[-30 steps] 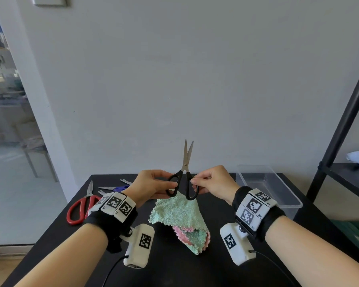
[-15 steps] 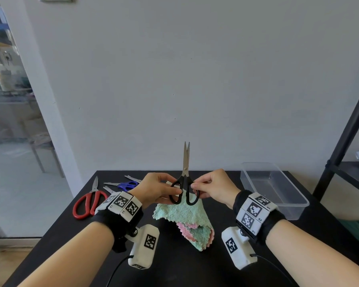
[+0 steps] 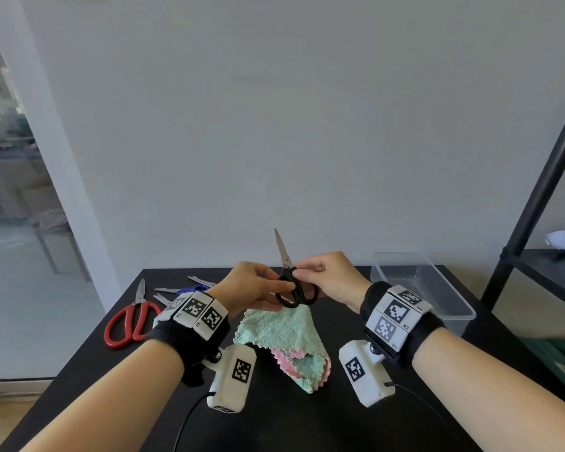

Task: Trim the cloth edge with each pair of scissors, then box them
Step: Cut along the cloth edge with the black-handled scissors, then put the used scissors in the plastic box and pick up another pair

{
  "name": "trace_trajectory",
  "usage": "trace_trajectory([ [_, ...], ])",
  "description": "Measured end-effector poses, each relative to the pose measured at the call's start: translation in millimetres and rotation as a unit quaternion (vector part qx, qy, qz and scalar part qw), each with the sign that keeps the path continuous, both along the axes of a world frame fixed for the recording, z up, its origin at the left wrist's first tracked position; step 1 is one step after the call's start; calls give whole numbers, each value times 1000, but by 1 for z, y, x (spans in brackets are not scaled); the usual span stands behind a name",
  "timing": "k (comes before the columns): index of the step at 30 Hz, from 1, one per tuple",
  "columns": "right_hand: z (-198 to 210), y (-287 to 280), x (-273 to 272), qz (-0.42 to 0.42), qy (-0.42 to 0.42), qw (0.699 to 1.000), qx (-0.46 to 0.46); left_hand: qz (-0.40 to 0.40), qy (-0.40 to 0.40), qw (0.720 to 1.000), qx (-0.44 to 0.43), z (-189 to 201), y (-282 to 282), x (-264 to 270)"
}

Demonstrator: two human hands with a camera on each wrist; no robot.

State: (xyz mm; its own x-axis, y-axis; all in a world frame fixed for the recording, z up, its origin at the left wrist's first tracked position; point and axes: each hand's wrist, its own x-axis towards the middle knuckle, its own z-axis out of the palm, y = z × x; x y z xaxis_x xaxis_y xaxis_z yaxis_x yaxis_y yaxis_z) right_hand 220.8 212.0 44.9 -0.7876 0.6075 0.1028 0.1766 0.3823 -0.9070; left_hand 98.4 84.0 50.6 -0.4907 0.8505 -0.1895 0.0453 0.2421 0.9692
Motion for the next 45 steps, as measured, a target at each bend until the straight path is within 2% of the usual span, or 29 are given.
trace_trajectory([
  [7, 14, 37, 37, -7, -119, 992, 42, -40, 17, 999, -24, 8, 48, 29],
  [11, 21, 59, 66, -38, -151, 986, 57, -76, 15, 996, -35, 7, 84, 57],
  [17, 30, 99, 99, -108, -255, 955, 109, -132, 35, 990, -37, 2, 132, 95],
  [24, 13, 139, 130, -142, -341, 922, 117, -153, 137, 978, -43, -16, 164, 102],
  [29, -7, 151, 132, -136, -358, 918, 102, -168, 191, 965, -69, -37, 173, 95],
  [34, -14, 159, 121, -106, -390, 908, 114, -171, 169, 966, -99, -44, 178, 94],
  [38, -23, 159, 112, -97, -442, 881, 136, -164, 131, 971, -110, -49, 179, 93],
  [45, -31, 159, 109, -95, -475, 865, 132, -190, 128, 967, -113, -49, 175, 90],
])
